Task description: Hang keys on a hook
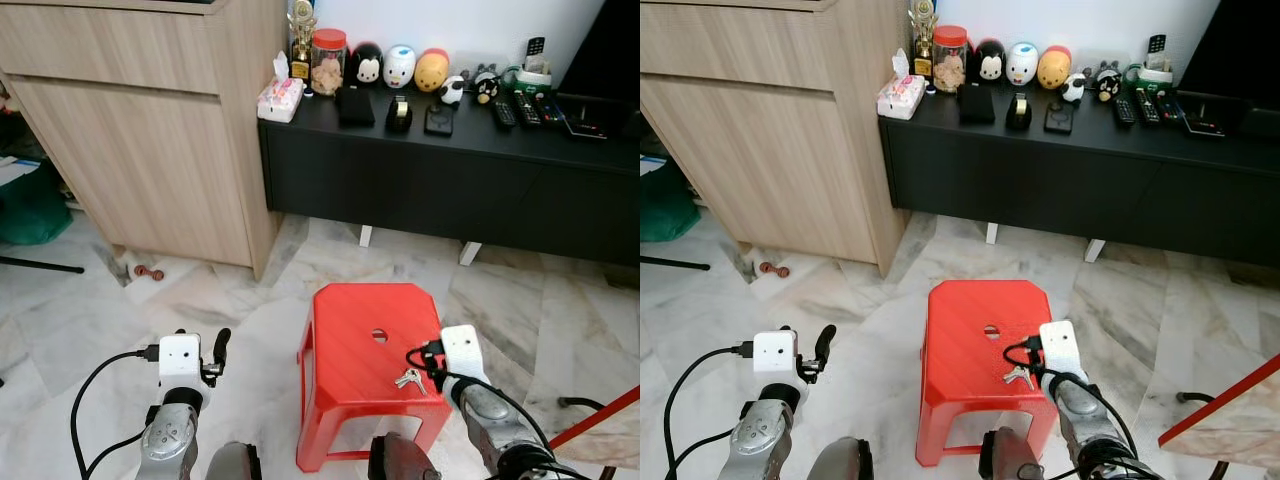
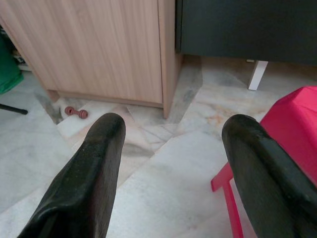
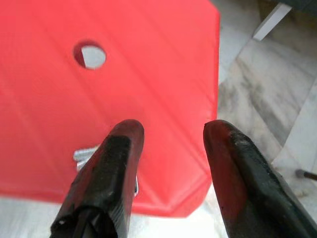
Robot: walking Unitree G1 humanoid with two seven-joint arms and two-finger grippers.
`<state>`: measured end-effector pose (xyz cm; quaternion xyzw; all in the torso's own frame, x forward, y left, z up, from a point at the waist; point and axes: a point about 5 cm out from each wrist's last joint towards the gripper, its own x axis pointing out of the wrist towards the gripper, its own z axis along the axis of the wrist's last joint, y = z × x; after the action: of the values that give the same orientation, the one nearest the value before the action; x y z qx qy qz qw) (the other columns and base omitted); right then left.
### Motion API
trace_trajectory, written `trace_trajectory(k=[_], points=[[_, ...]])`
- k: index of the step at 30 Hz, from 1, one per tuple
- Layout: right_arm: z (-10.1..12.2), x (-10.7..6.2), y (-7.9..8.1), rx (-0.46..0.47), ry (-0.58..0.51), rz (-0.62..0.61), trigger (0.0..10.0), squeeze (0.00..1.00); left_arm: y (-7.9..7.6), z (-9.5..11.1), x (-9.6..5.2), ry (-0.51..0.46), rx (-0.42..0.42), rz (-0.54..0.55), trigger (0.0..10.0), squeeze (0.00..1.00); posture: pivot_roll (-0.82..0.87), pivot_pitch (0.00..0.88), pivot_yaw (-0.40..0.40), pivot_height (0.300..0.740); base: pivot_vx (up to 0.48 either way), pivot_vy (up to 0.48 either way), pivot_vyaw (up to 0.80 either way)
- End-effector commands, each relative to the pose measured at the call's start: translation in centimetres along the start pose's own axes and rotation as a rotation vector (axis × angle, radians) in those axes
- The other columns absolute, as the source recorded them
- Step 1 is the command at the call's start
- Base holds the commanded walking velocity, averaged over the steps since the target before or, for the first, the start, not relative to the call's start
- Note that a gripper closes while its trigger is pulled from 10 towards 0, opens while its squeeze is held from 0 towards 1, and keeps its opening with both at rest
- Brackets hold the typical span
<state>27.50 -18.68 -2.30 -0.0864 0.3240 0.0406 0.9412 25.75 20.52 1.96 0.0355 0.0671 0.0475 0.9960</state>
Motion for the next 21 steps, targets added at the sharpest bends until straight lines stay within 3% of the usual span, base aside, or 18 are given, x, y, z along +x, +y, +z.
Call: trace_trajectory(k=[1, 7, 10, 14, 21], points=[[0.8, 0.2, -0.3, -0.005, -0.003, -0.002, 10.0, 0.00, -0.1, -0.1, -0.2, 0.011, -0.008, -0.007, 10.0, 0.00, 0.01, 0.108, -0.064, 0.636, 0.000, 0.000, 0.00], [0.6, 0.3, 0.4, -0.023, 0.022, 0.037, 10.0, 0.00, -0.3, 0.1, -0.2, -0.001, -0.011, -0.024, 10.0, 0.00, 0.02, 0.122, -0.068, 0.636, 0.000, 0.000, 0.00], [0.6, 0.3, 0.8, -0.012, 0.019, 0.052, 10.0, 0.00, -0.4, 0.8, 0.2, -0.021, -0.061, -0.012, 10.0, 0.00, 0.02, 0.131, -0.070, 0.636, 0.000, 0.000, 0.00], [2.5, 0.4, 1.0, 0.087, -0.104, 0.063, 10.0, 0.00, -0.3, 2.3, 0.8, -0.075, -0.081, -0.003, 10.0, 0.00, 0.02, 0.146, -0.075, 0.636, 0.000, 0.000, 0.00], [2.5, 0.4, 1.1, 0.076, -0.113, 0.055, 10.0, 0.00, -0.2, 2.6, 1.0, -0.080, -0.119, 0.014, 10.0, 0.00, 0.02, 0.154, -0.071, 0.622, 0.000, 0.000, 0.00]])
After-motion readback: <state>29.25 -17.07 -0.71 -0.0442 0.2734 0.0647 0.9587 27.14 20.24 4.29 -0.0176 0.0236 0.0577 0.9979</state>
